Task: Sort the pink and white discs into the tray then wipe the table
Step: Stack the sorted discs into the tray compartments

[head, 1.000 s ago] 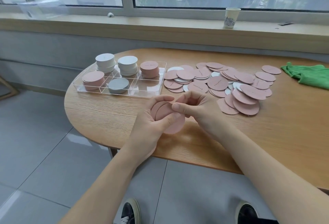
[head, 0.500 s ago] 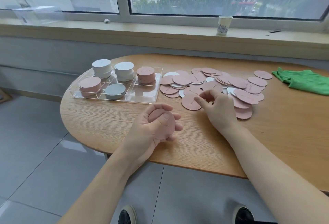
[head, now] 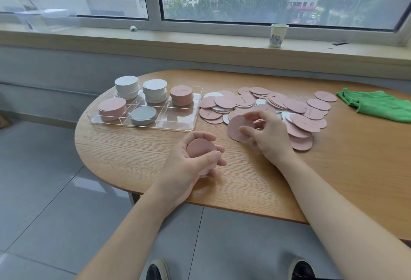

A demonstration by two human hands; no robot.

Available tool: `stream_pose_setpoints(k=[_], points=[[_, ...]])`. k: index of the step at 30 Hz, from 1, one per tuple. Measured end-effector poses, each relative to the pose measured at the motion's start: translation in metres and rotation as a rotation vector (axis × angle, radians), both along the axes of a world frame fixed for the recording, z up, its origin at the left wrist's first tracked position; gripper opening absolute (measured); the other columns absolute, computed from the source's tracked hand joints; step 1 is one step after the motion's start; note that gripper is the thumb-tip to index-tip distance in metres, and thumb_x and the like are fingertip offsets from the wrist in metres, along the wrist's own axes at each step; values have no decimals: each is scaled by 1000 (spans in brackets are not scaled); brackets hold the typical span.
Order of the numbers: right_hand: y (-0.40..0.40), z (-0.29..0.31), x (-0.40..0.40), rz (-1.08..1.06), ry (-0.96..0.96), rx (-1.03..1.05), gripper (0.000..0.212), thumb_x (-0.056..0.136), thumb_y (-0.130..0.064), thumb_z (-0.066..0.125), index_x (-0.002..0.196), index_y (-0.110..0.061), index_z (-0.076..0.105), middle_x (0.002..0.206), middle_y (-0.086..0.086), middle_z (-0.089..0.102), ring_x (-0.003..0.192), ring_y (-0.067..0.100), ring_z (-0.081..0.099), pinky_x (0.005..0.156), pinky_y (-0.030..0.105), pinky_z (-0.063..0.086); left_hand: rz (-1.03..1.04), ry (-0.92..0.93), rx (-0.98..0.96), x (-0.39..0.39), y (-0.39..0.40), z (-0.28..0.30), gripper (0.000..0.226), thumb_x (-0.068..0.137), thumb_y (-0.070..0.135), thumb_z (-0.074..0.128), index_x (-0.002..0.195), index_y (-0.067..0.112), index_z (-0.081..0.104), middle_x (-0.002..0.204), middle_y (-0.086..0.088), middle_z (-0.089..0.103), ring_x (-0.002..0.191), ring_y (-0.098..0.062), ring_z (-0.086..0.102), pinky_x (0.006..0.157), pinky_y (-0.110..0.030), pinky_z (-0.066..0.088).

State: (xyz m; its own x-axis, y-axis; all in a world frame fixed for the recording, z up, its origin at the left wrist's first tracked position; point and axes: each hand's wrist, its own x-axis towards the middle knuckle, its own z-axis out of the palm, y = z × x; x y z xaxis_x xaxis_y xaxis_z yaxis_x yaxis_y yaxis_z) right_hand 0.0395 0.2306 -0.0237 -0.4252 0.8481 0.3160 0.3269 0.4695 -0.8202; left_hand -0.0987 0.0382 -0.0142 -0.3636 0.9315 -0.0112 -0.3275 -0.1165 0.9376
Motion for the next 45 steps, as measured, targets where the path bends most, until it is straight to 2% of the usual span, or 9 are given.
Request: stream_pose_setpoints(k=[3, 8, 14, 18, 25, 30, 35, 39, 45], points=[[-3, 2, 6, 75, 271, -134, 24, 81, -14, 83, 101, -24, 74, 98, -6, 72, 87, 14, 67, 83, 32, 57, 30, -6, -1, 2, 0, 2, 45, 76, 4, 83, 115, 10, 60, 111, -27, 71, 88, -34, 71, 63, -35, 54], [-24, 16, 5, 415, 646, -484, 15, 74, -10, 79, 88, -15, 76, 82, 9, 66, 70, 17, 57, 64, 23, 50, 59, -21, 14, 1, 1, 4, 60, 70, 12, 91, 119, 9, 59, 106, -22, 73, 87, -33, 72, 62, -34, 56], [-48, 14, -1, 566, 402, -369, 20, 72, -7, 84, 85, -1, 70, 85, 20, 73, 70, 26, 64, 64, 28, 54, 54, -7, 13, 2, 0, 6, 59, 67, 19, 92, 117, 13, 60, 105, -12, 75, 84, -26, 72, 63, -33, 58], [-53, 12, -1, 592, 276, -311, 14, 79, -9, 82, 88, -7, 72, 83, 9, 76, 70, 18, 65, 63, 26, 51, 36, -37, 22, 1, 1, 4, 45, 80, 20, 84, 116, 9, 61, 106, -15, 71, 92, -41, 72, 64, -39, 59], [-57, 11, 3, 437, 249, -172, 27, 72, -18, 90, 86, -9, 69, 84, 9, 73, 74, 17, 64, 64, 29, 48, -38, -48, 26, 0, 0, 4, 25, 100, 9, 59, 124, 6, 58, 108, -18, 73, 97, -42, 73, 70, -42, 62], [-42, 21, 34, 128, 314, -69, 18, 79, -26, 85, 84, -15, 72, 78, 1, 71, 69, 11, 60, 65, 28, 49, -36, -46, -5, 5, 6, 8, 21, 98, 10, 60, 120, 11, 61, 118, -24, 72, 95, -39, 73, 66, -37, 56], [-7, 24, 78, -164, 49, 125, 17, 86, -35, 78, 91, -19, 75, 81, -13, 71, 74, -1, 64, 69, 9, 43, -36, -42, 1, 27, 21, 7, 18, 95, 8, 65, 113, 13, 63, 110, -19, 74, 89, -34, 72, 65, -36, 49], [35, 13, 108, -383, -176, 93, 36, 86, -47, 74, 106, -17, 73, 99, 1, 72, 94, 19, 64, 80, 26, 41, -63, -41, 9, 48, 34, 6, 18, 95, 6, 66, 111, 13, 64, 108, -19, 74, 86, -34, 72, 62, -36, 50], [50, 4, 113, -418, -117, -94, 43, 75, -47, 85, 102, -18, 70, 97, 0, 72, 95, 19, 66, 85, 30, 48, -92, -13, 5, 67, 46, 4, 19, 96, 1, 65, 111, 12, 65, 107, -20, 74, 86, -34, 72, 61, -36, 52]])
